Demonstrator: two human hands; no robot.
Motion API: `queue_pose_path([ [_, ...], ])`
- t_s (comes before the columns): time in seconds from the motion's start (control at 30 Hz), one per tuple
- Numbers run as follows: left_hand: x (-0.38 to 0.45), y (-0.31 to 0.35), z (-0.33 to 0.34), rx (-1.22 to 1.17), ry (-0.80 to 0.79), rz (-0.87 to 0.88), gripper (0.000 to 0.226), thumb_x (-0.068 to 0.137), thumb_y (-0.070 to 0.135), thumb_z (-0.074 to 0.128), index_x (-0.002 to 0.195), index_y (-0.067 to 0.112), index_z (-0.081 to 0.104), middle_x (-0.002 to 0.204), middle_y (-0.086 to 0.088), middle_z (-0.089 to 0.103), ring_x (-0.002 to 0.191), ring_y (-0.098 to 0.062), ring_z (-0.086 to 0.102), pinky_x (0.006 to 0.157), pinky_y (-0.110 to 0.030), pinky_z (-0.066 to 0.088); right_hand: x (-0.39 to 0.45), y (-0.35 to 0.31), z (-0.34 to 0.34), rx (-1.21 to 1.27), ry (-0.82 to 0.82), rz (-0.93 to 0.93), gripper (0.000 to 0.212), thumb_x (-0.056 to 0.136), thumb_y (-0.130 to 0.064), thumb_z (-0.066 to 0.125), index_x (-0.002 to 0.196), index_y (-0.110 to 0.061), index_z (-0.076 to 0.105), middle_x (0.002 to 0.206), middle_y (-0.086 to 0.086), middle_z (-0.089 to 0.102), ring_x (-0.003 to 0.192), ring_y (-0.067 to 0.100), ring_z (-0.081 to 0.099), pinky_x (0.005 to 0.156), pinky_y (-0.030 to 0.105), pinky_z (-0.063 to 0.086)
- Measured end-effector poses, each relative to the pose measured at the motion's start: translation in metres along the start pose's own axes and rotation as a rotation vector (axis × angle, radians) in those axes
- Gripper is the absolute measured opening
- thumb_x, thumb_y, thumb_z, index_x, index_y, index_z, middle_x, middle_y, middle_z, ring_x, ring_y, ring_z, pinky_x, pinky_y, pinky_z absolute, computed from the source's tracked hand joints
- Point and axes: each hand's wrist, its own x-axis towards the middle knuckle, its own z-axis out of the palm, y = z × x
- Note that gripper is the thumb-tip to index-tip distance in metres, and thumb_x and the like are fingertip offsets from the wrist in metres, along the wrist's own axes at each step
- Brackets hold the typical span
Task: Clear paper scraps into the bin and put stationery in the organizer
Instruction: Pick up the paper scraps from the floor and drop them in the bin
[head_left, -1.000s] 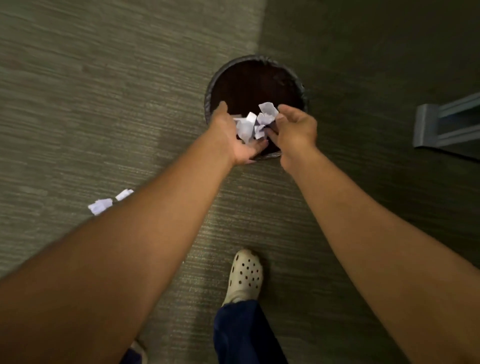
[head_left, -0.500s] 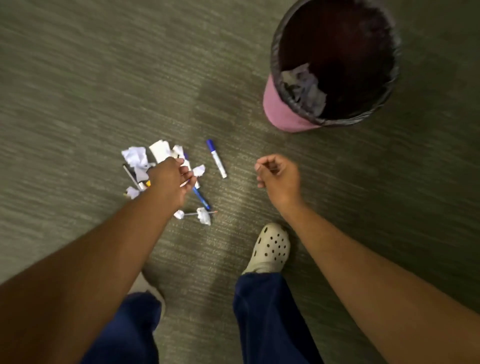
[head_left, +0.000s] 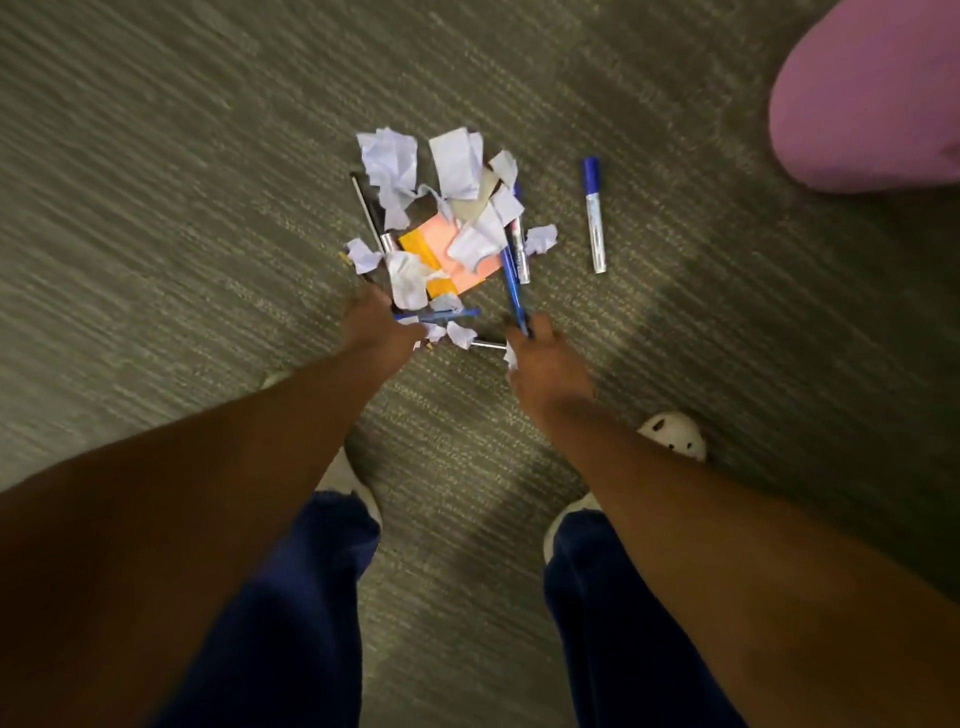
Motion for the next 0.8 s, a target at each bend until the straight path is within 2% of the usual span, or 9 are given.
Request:
queue_pose_path([
  [0.1,0.019,-0.001,0.008,0.016,0.013,-0.044,0.076,0.087,0.027,0.083,0.146,-0.005,0.047,0.145,-0.025,0.056,0.134,-0.037,0.057,0.107,-0.045,0.049,0.008,0.003,0.005,0.009,0.024,-0.025,0.044,0.102,-0.009,0.056,0.145,-0.016,0.050,0.146,0.014,0.041,0.114,0.033,0.060,0.100,0.045,0.055],
  [0.23,0.025,-0.005,0.020,-0.062,0.089,-0.119,0.056,0.088,0.023,0.078,0.134,-0.001,0.057,0.134,-0.022,0.063,0.122,-0.038,0.063,0.094,-0.042,0.052,0.002,0.009,0.006,0.193,0.153,-0.026,0.021,0.096,-0.003,0.057,0.115,-0.004,0.064,0.121,0.018,0.057,0.100,0.036,0.061,0.088,0.046,0.053],
  [0.33,0.019,-0.014,0.025,-0.134,0.125,-0.206,0.047,0.093,0.024,0.071,0.132,0.002,0.057,0.140,-0.024,0.057,0.125,-0.036,0.057,0.090,-0.039,0.049,-0.008,-0.001,0.004,0.273,0.263,-0.105,0.008,0.087,0.002,0.063,0.091,-0.003,0.058,0.093,0.012,0.056,0.083,0.029,0.054,0.068,0.038,0.043],
  [0.4,0.013,-0.023,0.024,-0.212,0.199,-0.232,0.033,0.100,0.020,0.059,0.128,0.004,0.062,0.139,-0.021,0.056,0.123,-0.035,0.058,0.086,-0.036,0.046,-0.010,-0.018,0.005,0.266,0.212,-0.197,0.017,0.085,0.004,0.061,0.096,-0.006,0.053,0.094,0.006,0.048,0.083,0.025,0.048,0.066,0.037,0.037],
  [0.47,0.006,-0.033,0.023,-0.296,0.245,-0.205,0.032,0.104,0.019,0.047,0.122,0.005,0.069,0.133,-0.020,0.062,0.116,-0.037,0.063,0.084,-0.037,0.047,-0.006,-0.035,0.009,0.168,0.113,-0.242,0.040,0.086,0.006,0.059,0.123,-0.009,0.054,0.114,0.010,0.052,0.096,0.029,0.054,0.069,0.041,0.045],
  [0.53,-0.002,-0.045,0.018,-0.341,0.246,-0.166,0.034,0.103,0.019,0.043,0.110,0.010,0.075,0.121,-0.019,0.072,0.108,-0.038,0.068,0.085,-0.040,0.053,0.004,-0.050,0.014,0.038,0.079,-0.252,0.073,0.086,0.009,0.061,0.151,-0.020,0.043,0.137,0.016,0.047,0.112,0.033,0.057,0.081,0.043,0.054],
  [0.6,-0.007,-0.055,0.013,-0.308,0.243,-0.110,0.034,0.101,0.021,0.042,0.099,0.013,0.075,0.108,-0.017,0.076,0.098,-0.037,0.070,0.083,-0.043,0.057,0.016,-0.064,0.016,-0.058,0.053,-0.254,0.088,0.088,0.010,0.058,0.161,-0.029,0.029,0.151,0.018,0.035,0.118,0.036,0.055,0.089,0.043,0.055],
  [0.7,-0.008,-0.058,0.008,-0.131,0.232,0.069,0.031,0.102,0.028,0.043,0.096,0.008,0.067,0.094,-0.018,0.072,0.084,-0.037,0.066,0.069,-0.041,0.048,0.033,-0.075,0.016,-0.136,-0.045,-0.254,0.083,0.093,0.006,0.052,0.162,-0.031,0.026,0.163,0.020,0.020,0.128,0.042,0.050,0.098,0.045,0.052],
  [0.8,0.001,-0.043,0.003,0.006,0.233,0.154,0.035,0.097,0.046,0.053,0.111,0.014,0.059,0.104,-0.013,0.072,0.091,-0.034,0.066,0.071,-0.037,0.042,0.044,-0.082,0.012,-0.142,-0.050,-0.290,0.068,0.101,-0.002,0.047,0.161,-0.029,0.030,0.164,0.018,0.021,0.129,0.041,0.053,0.101,0.043,0.053],
])
